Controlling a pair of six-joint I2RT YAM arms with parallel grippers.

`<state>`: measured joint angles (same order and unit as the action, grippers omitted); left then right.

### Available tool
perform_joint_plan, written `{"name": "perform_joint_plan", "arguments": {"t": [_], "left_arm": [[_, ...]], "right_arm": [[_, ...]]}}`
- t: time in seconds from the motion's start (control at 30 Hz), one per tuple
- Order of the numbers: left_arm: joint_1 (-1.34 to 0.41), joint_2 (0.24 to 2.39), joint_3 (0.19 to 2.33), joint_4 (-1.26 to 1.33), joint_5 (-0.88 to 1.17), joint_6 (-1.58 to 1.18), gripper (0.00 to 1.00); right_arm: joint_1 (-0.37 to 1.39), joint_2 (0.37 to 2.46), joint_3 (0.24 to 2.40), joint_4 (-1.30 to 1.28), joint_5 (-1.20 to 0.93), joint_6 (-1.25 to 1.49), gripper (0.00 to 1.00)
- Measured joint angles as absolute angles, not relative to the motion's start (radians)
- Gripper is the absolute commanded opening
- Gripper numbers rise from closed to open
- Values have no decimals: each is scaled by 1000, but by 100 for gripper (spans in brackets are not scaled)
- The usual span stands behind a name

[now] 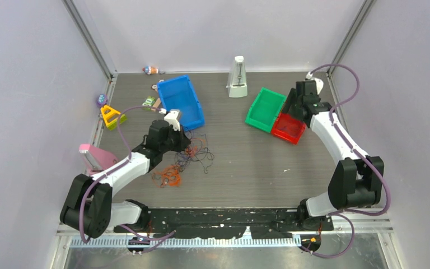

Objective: Untangle the cables
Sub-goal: Untie the cable.

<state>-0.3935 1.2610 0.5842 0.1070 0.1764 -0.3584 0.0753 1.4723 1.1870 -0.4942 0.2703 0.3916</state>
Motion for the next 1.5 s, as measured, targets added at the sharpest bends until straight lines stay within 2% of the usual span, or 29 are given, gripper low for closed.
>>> {"name": "perform_joint_plan", "arguments": {"t": [0.13,0.3,0.53,0.67,0.87,1.03,1.23,1.33,1.5], "left_arm": [[-394,1261,584,107,177,-358,0],[-408,1264,585,115,208,-353,0],[-457,1320,608,147,340,-329,0],[-459,1331,610,183,428,-328,0],[-465,1340,619,223,515,-329,0],[-465,1335,619,235,511,-329,0],[-466,1296,614,236,457,-328,0],[-466,1293,614,236,447,-328,0],[-466,1293,612,236,445,-328,0]], "right_arm": [[118,1412,1083,-488,244,390,64],[155,1286,885,-367,15,363,64],[468,1282,802,-147,-209,319,64],[554,1342,785,31,-281,318,64],[576,1415,777,148,-344,296,64],[616,1419,757,212,-366,278,68],[670,1399,590,364,-368,295,82],[706,1399,507,441,-355,314,83],[752,1443,466,566,-310,325,78]]}}
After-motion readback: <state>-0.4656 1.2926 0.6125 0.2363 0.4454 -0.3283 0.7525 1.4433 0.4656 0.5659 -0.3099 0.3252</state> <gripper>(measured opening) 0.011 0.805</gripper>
